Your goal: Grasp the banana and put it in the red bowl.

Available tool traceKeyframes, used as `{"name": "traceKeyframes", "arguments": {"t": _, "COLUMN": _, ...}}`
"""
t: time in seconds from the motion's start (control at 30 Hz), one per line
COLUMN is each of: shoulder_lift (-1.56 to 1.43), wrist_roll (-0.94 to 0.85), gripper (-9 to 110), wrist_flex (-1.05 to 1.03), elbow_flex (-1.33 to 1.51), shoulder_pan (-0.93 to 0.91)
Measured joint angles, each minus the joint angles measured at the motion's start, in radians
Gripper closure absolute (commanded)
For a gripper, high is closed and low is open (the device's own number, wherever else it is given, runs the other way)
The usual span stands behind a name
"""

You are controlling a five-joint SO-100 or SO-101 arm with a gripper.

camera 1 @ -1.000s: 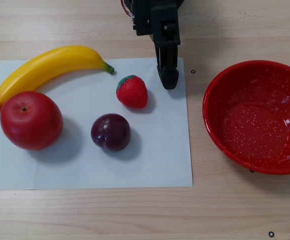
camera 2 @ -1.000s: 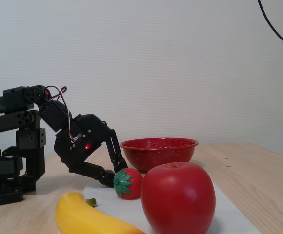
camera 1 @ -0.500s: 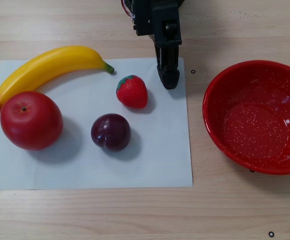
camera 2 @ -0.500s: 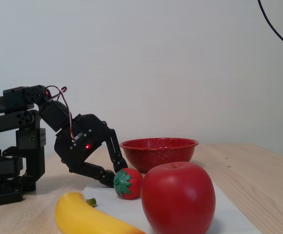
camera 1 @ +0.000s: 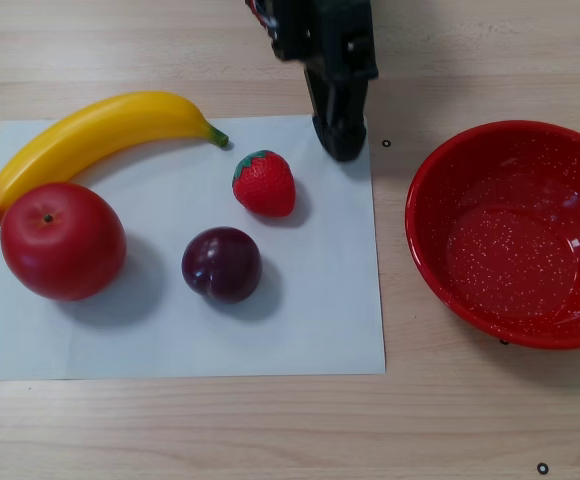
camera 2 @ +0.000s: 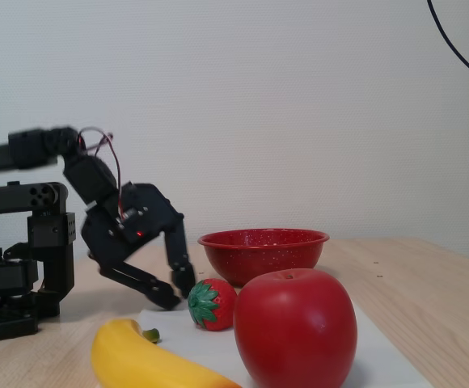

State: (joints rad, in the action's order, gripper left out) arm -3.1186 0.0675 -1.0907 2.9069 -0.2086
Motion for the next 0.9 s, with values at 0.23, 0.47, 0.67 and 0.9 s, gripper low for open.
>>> {"name": "traceKeyframes", "arguments": {"t": 0.23, "shoulder_lift": 0.207, "wrist_roll": 0.008, "gripper": 101, "wrist_flex": -0.285, "elbow_flex": -0.348, "shoulder_pan": 0.095}}
{"name": "traceKeyframes", "arguments": {"t": 0.47, "shoulder_lift": 0.449, "wrist_roll": 0.13, "gripper": 101, "wrist_flex": -0.503, "elbow_flex": -0.707, "shoulder_pan": 0.23}}
{"name": "traceKeyframes", "arguments": {"t": 0.67, "shoulder_lift": 0.609, "wrist_roll": 0.262, "gripper": 101, "wrist_flex": -0.586, "elbow_flex": -0.931, "shoulder_pan": 0.373}}
{"name": "traceKeyframes", "arguments": {"t": 0.9, "shoulder_lift": 0.799, "wrist_roll": 0.468, "gripper": 101, "wrist_flex": -0.687, "elbow_flex": -1.152, "shoulder_pan": 0.558}}
